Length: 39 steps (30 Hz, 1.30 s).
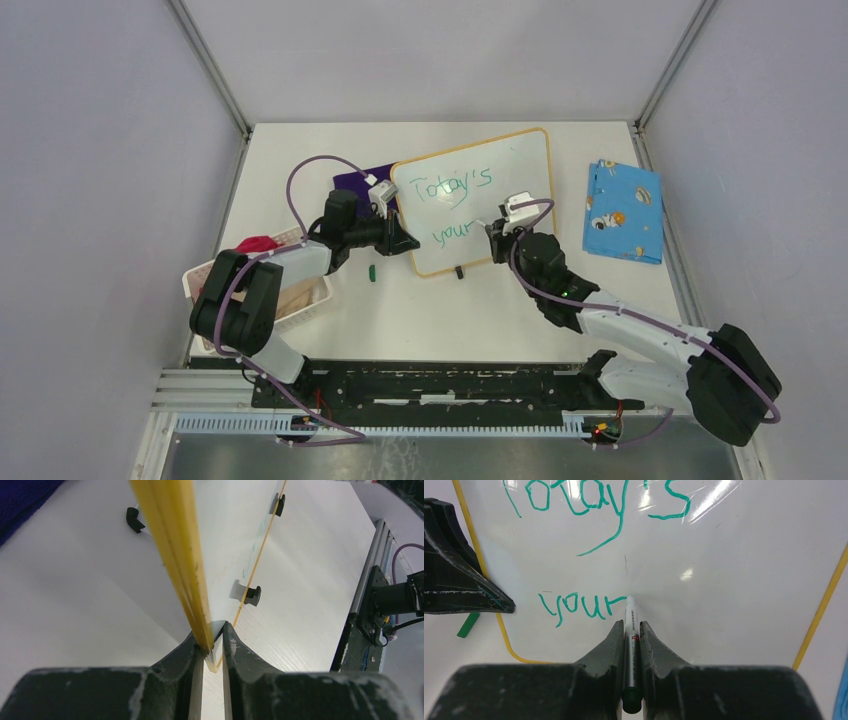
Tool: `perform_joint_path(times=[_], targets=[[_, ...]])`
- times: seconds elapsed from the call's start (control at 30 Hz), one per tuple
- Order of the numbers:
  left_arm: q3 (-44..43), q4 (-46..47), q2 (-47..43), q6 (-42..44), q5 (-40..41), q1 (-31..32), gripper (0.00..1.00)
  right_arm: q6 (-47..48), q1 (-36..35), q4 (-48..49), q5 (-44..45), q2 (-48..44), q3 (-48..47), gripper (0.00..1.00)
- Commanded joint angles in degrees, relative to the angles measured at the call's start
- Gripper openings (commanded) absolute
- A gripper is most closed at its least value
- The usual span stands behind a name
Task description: Write a sentence on the whiteboard
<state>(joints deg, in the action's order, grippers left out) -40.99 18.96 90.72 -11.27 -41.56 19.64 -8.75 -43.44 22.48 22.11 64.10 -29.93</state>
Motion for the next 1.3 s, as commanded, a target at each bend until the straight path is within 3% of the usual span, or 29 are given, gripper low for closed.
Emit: perform_joint_path(times=[0.0, 0.3, 0.77, 1.27], targets=[[-0.4, -2.7, 1.1, 6.3, 4.9, 0.7, 0.02, 0.6, 0.3, 0.7, 1.8, -5.3, -1.2, 0.0], [-0.4, -2.7, 0.9, 6.4, 5.0, 0.6, 0.02, 2.0, 1.6, -0.6, 8.1, -13.8, 3.0, 0.0], [-0.5, -2.7, 0.9, 6.4, 5.3, 0.7, 0.02, -1.0, 2.7, 1.9, 1.4, -8.5, 1.7, 0.0], [-0.5, -2.7, 0.9, 6.5, 5.5, 0.7, 0.02, -1.0, 2.7, 1.4, 3.1, -5.2, 0.1, 0.0]])
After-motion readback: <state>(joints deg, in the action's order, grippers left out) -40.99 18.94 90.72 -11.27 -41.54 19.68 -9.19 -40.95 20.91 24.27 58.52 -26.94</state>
